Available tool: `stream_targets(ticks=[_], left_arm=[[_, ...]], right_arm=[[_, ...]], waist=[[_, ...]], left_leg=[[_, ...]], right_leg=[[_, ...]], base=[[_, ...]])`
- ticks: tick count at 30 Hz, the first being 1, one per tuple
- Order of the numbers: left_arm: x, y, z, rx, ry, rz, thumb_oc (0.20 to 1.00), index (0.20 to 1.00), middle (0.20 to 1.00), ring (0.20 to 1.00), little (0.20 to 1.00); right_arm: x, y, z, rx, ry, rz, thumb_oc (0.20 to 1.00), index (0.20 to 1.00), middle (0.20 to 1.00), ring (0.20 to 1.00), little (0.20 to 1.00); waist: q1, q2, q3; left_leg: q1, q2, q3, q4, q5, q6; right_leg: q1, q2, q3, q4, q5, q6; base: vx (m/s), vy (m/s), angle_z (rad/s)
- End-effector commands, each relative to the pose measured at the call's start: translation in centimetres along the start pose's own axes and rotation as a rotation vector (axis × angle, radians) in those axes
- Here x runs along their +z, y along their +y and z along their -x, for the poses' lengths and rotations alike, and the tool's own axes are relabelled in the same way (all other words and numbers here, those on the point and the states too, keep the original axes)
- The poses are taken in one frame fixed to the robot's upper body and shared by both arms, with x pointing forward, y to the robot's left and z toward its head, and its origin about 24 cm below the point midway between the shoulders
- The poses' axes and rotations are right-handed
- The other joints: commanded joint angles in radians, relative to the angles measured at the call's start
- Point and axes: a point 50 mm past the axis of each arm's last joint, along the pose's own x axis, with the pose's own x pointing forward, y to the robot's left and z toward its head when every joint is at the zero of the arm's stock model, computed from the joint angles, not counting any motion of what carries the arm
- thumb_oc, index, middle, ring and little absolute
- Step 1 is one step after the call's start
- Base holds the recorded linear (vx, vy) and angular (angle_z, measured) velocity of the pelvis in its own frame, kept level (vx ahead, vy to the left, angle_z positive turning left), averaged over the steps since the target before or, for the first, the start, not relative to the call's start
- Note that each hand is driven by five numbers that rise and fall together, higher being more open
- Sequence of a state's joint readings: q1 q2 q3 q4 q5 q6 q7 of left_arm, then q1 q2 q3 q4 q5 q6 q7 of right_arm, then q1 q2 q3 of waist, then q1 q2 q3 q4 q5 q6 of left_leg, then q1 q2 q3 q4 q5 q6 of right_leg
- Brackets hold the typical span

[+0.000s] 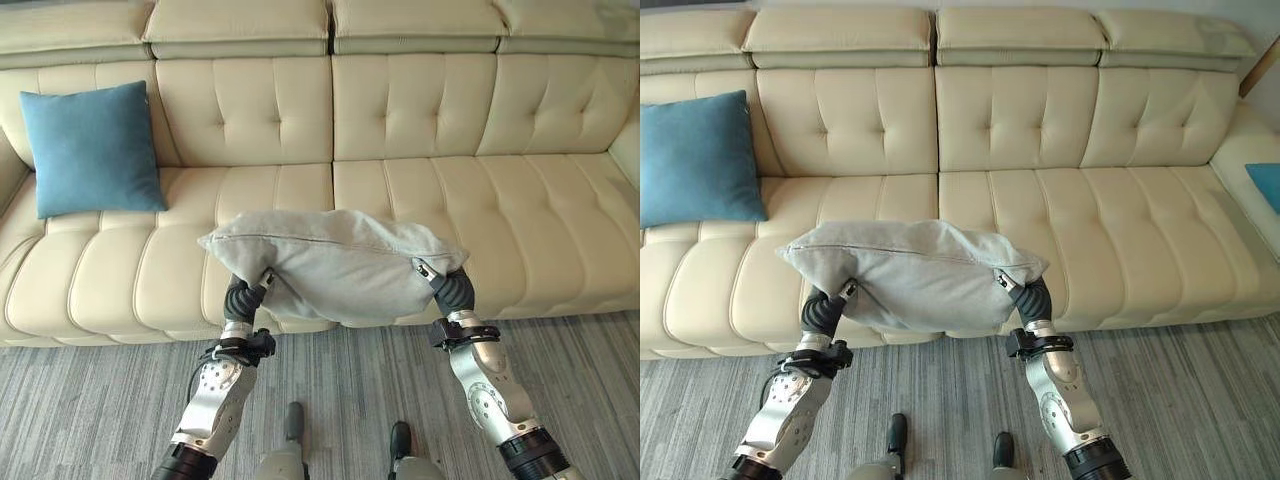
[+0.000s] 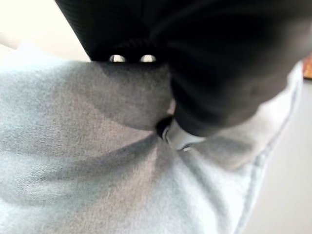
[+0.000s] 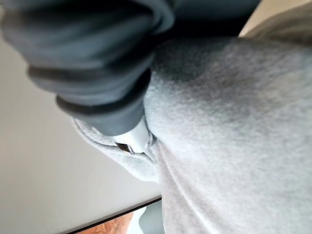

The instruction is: Pick up all the scattered cushions and arrange them neatly on the sofa.

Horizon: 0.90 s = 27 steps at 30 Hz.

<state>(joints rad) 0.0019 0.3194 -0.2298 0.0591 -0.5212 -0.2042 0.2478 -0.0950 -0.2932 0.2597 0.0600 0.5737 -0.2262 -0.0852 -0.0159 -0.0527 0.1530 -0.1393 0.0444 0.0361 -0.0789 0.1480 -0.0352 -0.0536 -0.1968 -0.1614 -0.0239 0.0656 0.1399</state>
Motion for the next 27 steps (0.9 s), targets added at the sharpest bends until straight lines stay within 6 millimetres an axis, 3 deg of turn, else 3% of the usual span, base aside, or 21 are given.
stream_targets(ticks=[1, 3, 4, 7, 9, 13, 15, 19, 20, 25, 26, 27], left_arm=[[3.7, -1.9, -0.9, -0.098, -0.197, -0.020, 0.200, 0.200, 0.200, 0.200, 0.200], [3.4, -1.7, -0.8, -0.090, -0.186, -0.027, 0.200, 0.200, 0.200, 0.200, 0.200], [3.4, -1.7, -0.8, -0.089, -0.186, -0.026, 0.200, 0.200, 0.200, 0.200, 0.200], [3.7, -1.4, -0.9, -0.065, -0.194, -0.016, 0.200, 0.200, 0.200, 0.200, 0.200], [3.7, -1.5, -1.2, -0.060, -0.194, -0.022, 0.200, 0.200, 0.200, 0.200, 0.200], [3.8, -1.8, -1.4, -0.073, -0.209, -0.013, 0.200, 0.200, 0.200, 0.200, 0.200], [3.9, -1.9, -1.2, -0.078, -0.212, 0.000, 0.200, 0.200, 0.200, 0.200, 0.200], [3.3, -1.9, -1.0, -0.072, -0.184, 0.018, 0.200, 0.200, 0.200, 0.200, 0.200], [3.2, -1.8, -0.9, -0.064, -0.180, 0.021, 0.200, 0.200, 0.200, 0.200, 0.200], [2.9, -1.5, -0.7, -0.058, -0.164, 0.021, 0.200, 0.200, 0.200, 0.200, 0.200], [2.8, -1.4, -0.6, -0.052, -0.156, 0.017, 0.200, 0.200, 0.200, 0.200, 0.200], [2.7, -1.3, -0.6, -0.046, -0.153, 0.018, 0.200, 0.200, 0.200, 0.200, 0.200]], right_arm=[[3.3, 2.3, -0.5, 0.101, -0.185, 0.018, 0.200, 0.200, 0.200, 0.200, 0.200], [2.9, 2.1, -0.2, 0.084, -0.172, 0.006, 0.200, 0.200, 0.200, 0.200, 0.200], [2.9, 2.1, -0.2, 0.084, -0.172, 0.006, 0.200, 0.200, 0.200, 0.200, 0.200], [2.9, 2.0, -0.3, 0.083, -0.167, 0.003, 0.200, 0.200, 0.200, 0.200, 0.200], [2.9, 1.5, -0.3, 0.063, -0.161, 0.043, 0.200, 0.200, 0.200, 0.200, 0.200], [2.6, 0.6, 0.2, 0.034, -0.147, 0.054, 0.200, 0.200, 0.200, 0.200, 0.200], [2.4, -0.5, 0.8, 0.002, -0.131, 0.078, 0.200, 0.200, 0.200, 0.200, 0.200], [2.3, -1.3, 1.2, -0.010, -0.108, 0.094, 0.200, 0.200, 0.200, 0.200, 0.200], [2.2, -1.4, 1.3, -0.011, -0.101, 0.102, 0.200, 0.200, 0.200, 0.200, 0.200], [2.2, -1.6, 1.2, -0.014, -0.093, 0.110, 0.200, 0.200, 0.200, 0.200, 0.200], [2.2, -1.6, 1.1, -0.014, -0.092, 0.108, 0.200, 0.200, 0.200, 0.200, 0.200], [2.1, -1.5, 1.1, -0.014, -0.087, 0.108, 0.200, 0.200, 0.200, 0.200, 0.200]], waist=[[0.017, -0.004, -0.016], [0.007, 0.013, 0.001], [0.007, 0.014, 0.002], [-0.013, 0.010, 0.011], [-0.030, 0.002, 0.016], [-0.037, -0.015, -0.002], [-0.051, -0.014, -0.027], [-0.053, -0.006, -0.032], [-0.047, -0.006, -0.026], [-0.027, -0.029, -0.019], [-0.020, -0.034, -0.015], [-0.007, -0.029, -0.012]], left_leg=[[0.065, -0.001, -0.007, 0.101, -0.222, 0.014], [0.098, 0.007, 0.007, 0.083, -0.223, 0.022], [0.101, 0.009, 0.007, 0.081, -0.224, 0.021], [0.142, -0.001, 0.032, 0.052, -0.233, 0.013], [0.165, -0.008, 0.026, 0.053, -0.248, 0.010], [0.190, -0.010, 0.016, 0.062, -0.273, -0.005], [0.210, 0.026, 0.021, 0.101, -0.291, -0.034], [0.181, 0.043, 0.012, 0.244, -0.240, -0.062], [0.141, 0.046, 0.009, 0.317, -0.205, -0.065], [0.031, 0.030, 0.010, 0.309, -0.248, -0.040], [-0.002, 0.027, 0.006, 0.287, -0.238, -0.041], [-0.035, 0.030, -0.003, 0.230, -0.192, -0.046]], right_leg=[[-0.098, -0.040, 0.080, 0.212, -0.007, 0.069], [-0.175, 0.006, 0.086, 0.295, -0.051, 0.051], [-0.175, 0.008, 0.086, 0.298, -0.054, 0.050], [-0.248, 0.088, 0.036, 0.191, -0.056, 0.024], [-0.277, 0.116, 0.023, 0.152, -0.047, 0.026], [-0.213, 0.128, 0.028, 0.108, -0.050, 0.001], [-0.157, 0.149, 0.016, 0.098, -0.072, -0.025], [-0.100, 0.164, 0.004, 0.088, -0.098, -0.056], [-0.073, 0.161, 0.000, 0.079, -0.113, -0.067], [-0.029, 0.133, 0.007, 0.059, -0.132, -0.065], [-0.016, 0.129, 0.010, 0.054, -0.136, -0.063], [0.005, 0.134, 0.015, 0.043, -0.143, -0.063]], base=[[-0.03, 0.111, -0.11], [0.06, 0.102, -0.56], [0.13, 0.061, -0.62], [0.13, -0.044, -0.16], [0.15, -0.076, 0.08], [0.22, -0.135, 0.32], [0.38, -0.271, 0.16], [0.24, -0.167, 0.20], [0.15, -0.103, 0.02], [0.14, -0.035, 0.06], [0.20, 0.026, 0.00], [0.16, 0.027, -0.04]])
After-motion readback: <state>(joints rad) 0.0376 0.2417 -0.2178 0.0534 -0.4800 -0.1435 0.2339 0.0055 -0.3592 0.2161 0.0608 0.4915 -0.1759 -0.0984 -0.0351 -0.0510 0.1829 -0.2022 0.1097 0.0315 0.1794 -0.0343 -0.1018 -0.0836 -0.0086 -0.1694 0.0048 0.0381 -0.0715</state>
